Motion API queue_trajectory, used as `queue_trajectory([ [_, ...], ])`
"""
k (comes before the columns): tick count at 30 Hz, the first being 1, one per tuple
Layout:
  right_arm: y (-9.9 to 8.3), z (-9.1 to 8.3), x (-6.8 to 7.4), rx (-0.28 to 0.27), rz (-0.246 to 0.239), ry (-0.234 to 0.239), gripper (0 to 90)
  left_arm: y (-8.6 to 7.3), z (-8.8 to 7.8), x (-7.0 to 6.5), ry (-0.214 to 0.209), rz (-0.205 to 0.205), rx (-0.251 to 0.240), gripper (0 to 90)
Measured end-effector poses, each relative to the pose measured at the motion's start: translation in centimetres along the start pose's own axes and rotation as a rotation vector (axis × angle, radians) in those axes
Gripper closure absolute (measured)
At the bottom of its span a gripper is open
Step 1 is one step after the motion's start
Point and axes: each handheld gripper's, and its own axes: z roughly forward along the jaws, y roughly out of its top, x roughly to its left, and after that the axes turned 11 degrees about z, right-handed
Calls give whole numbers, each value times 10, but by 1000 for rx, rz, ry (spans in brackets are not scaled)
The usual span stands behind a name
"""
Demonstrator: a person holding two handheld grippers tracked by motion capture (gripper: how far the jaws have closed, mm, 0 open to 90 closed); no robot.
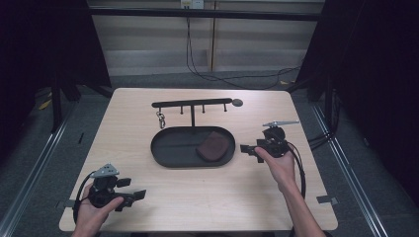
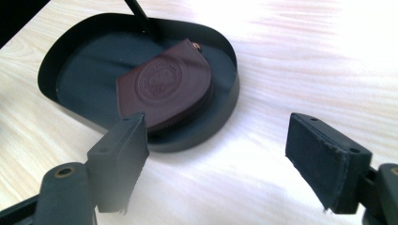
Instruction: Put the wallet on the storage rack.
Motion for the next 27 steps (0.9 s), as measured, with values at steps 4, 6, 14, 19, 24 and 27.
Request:
queue_trajectory([
  [4, -11, -10, -5, -2, -2, -4, 208, 0, 1, 0, 0, -4, 2, 191],
  [6, -17, -15, -8, -2, -4, -15, 204, 0, 1, 0, 3, -3, 1, 191],
  [14, -46, -30, -22, 0, 10, -55, 220, 1, 1, -3, 3, 5, -8, 192],
  [19, -64, -38, -26, -1, 7, -71, 222, 1, 0, -5, 14, 23, -17, 188],
  [24, -80, -48, -33, -8, 13, -78, 222, 1, 2, -6, 14, 10, -16, 187],
  [27, -90, -52, -40, -11, 26, -87, 221, 0, 3, -6, 15, 11, -9, 187],
])
